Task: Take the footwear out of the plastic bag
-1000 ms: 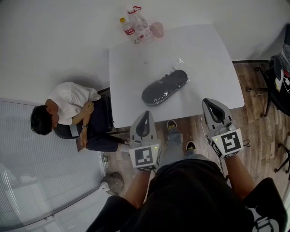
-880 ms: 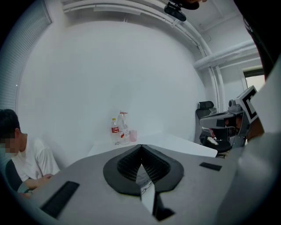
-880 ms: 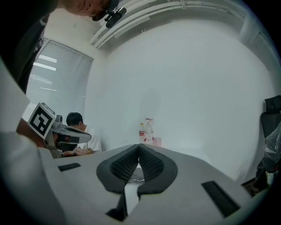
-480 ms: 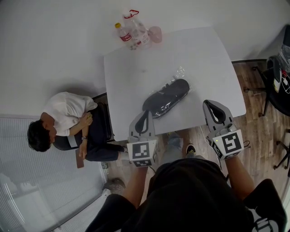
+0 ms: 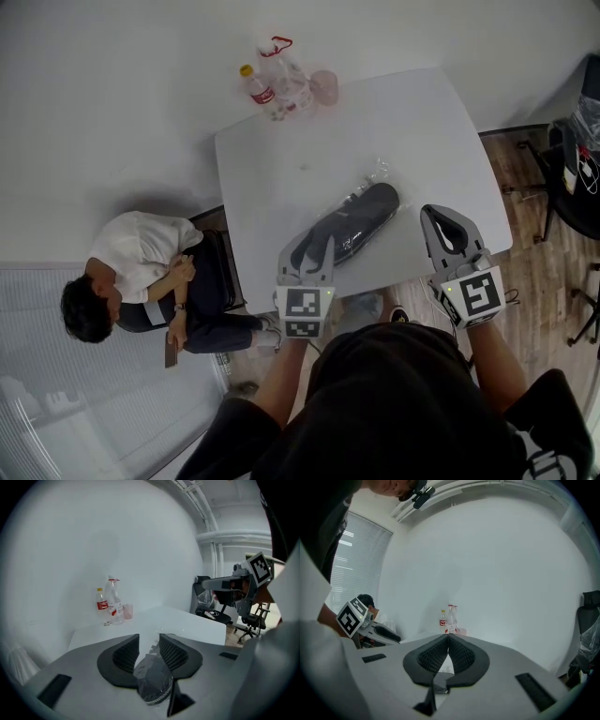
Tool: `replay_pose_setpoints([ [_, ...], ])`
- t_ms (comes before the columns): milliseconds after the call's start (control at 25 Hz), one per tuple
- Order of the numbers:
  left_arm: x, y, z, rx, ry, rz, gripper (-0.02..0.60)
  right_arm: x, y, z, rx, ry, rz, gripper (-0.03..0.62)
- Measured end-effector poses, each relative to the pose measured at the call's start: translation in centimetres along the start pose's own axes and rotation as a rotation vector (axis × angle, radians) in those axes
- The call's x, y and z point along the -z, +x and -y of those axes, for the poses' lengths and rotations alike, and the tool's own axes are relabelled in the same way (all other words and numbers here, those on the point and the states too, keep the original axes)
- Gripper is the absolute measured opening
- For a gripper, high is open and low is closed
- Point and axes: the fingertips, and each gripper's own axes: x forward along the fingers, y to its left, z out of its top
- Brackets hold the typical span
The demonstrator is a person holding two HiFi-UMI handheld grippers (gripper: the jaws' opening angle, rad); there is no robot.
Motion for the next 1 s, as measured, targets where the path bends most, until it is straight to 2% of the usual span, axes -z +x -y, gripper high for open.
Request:
replay_pose_setpoints([
  [120,1.2,1.6,0.7,0.091,0.036,-0.067,0.281,-0.4,1.0,0.4,0.025,-0.004,-0.004,0.018],
  [400,5.8,4.9,1.4,0.228,0.192,-0.249,0.459,-0.7,3.1,0.7,0.071,-0.02,-0.007,0.02],
  [640,10.0,7.5,2.3,0.338,0.271,-0.394,0.535,-1.2,4.6,0.3,0.111,-0.04,-0.014,0.018],
  [800,13.0,8.9,2.8,0.381,0.339,-0.503,0.563,-1.3,4.8,0.1,0.131,-0.05,-0.024,0.018],
  [1000,14.5,10.1,3.1,0.408,0.329,-0.59,0.574,-0.8,4.6,0.9,0.162,-0.033,-0.037,0.018],
])
